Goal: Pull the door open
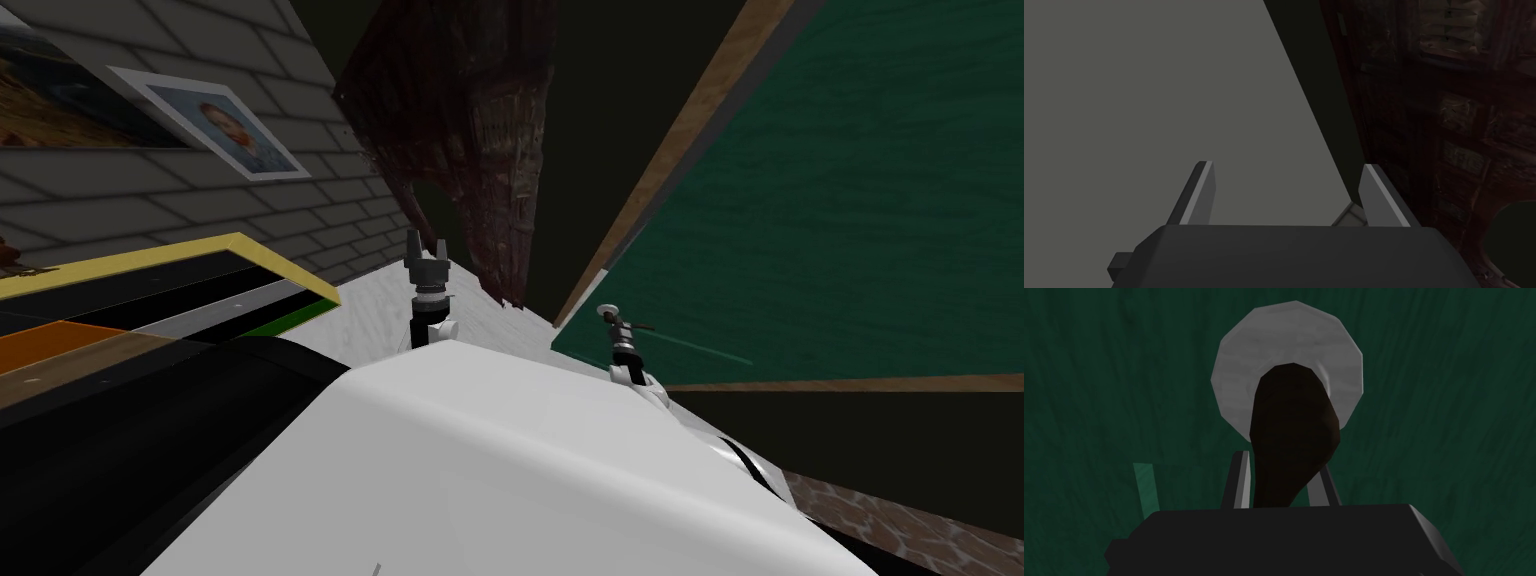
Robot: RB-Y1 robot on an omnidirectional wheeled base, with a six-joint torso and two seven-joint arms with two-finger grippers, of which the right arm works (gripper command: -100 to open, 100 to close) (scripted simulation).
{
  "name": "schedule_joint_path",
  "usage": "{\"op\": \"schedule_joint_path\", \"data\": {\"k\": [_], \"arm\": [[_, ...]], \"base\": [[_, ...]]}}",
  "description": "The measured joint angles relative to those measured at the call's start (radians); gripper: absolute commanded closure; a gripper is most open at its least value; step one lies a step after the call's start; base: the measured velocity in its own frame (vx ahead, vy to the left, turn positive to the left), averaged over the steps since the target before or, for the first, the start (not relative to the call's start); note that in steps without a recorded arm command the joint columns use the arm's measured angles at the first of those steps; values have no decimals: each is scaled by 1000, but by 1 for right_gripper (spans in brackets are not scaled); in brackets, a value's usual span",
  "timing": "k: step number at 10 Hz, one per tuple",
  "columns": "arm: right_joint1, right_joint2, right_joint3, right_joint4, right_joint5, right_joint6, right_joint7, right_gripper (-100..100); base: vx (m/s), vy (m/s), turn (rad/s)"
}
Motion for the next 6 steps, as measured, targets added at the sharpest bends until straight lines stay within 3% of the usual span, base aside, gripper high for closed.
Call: {"op": "schedule_joint_path", "data": {"k": [1,2,3,4,6], "arm": [[1,-5,12,-1,8,-6,-11,100],[-18,-11,28,39,17,-33,-26,100],[-17,-10,37,44,23,-45,-33,100],[-3,-7,40,22,25,-36,-35,100],[-1,-17,60,10,37,-43,-54,100]], "base": [[-237,-87,64],[-179,-78,40],[-78,-25,-3],[-157,-58,52],[-138,-60,38]]}}
